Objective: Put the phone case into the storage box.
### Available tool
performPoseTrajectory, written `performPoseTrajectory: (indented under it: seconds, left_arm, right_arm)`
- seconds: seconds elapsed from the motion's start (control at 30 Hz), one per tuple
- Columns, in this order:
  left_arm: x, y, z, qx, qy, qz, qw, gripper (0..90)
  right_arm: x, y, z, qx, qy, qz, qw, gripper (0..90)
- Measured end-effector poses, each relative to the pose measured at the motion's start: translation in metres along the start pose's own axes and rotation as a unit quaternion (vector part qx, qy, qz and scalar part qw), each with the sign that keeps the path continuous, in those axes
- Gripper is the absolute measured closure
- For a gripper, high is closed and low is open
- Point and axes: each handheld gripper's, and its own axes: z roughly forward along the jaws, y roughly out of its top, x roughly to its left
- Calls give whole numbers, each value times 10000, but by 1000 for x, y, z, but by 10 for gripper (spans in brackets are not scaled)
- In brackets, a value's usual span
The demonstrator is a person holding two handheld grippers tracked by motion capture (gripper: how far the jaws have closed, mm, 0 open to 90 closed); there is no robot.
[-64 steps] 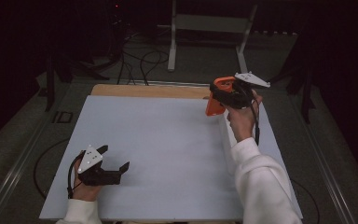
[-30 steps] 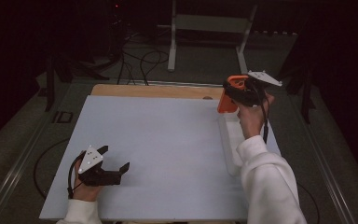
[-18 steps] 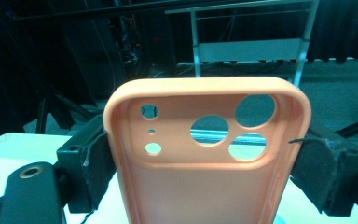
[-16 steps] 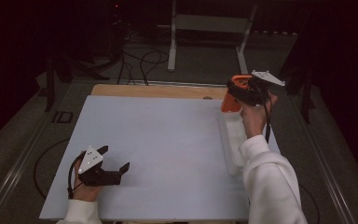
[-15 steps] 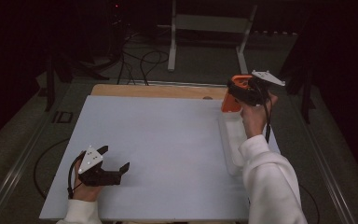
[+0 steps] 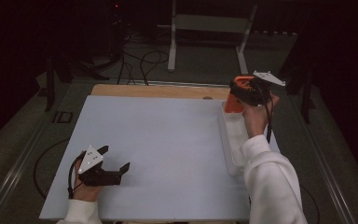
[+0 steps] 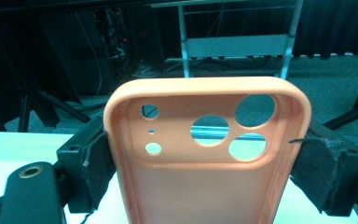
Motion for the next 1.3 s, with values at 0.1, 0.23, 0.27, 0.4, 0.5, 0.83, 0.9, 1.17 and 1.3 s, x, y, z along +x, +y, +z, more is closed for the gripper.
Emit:
performPoseTrajectory:
  seconds: [0.1,0.23,0.27,0.4,0.5,0.83,0.9,1.17,1.3]
  left_arm:
    - [0,0,0,-3,-2,4,10000,0]
    - [0,0,0,-4,0,5,10000,0]
    - [0,0,-1,-6,-1,4,10000,0]
    - [0,0,0,-6,-1,4,10000,0]
    - [0,0,-1,-17,8,0,10000,0]
    - [0,0,-1,-33,3,1,10000,0]
    - [0,0,-1,-30,4,-3,10000,0]
    - [0,0,-1,-30,1,-13,10000,0]
    - [-1,0,0,-20,-10,-6,10000,0]
  right_arm:
    - [-1,-1,1,24,-42,-28,10000,160]
    - [-3,-2,3,32,-80,-32,10000,159]
    - [-3,-2,3,47,-96,-65,9999,160]
    - [-4,-4,5,98,-137,-91,9998,159]
    - [-4,-4,7,96,-145,-88,9998,160]
    - [-6,-8,12,178,-208,-104,9996,160]
    - [-7,-9,14,194,-214,-77,9996,160]
    - [-9,-14,19,276,-234,-47,9993,160]
    - [-11,-18,22,311,-277,-18,9991,159]
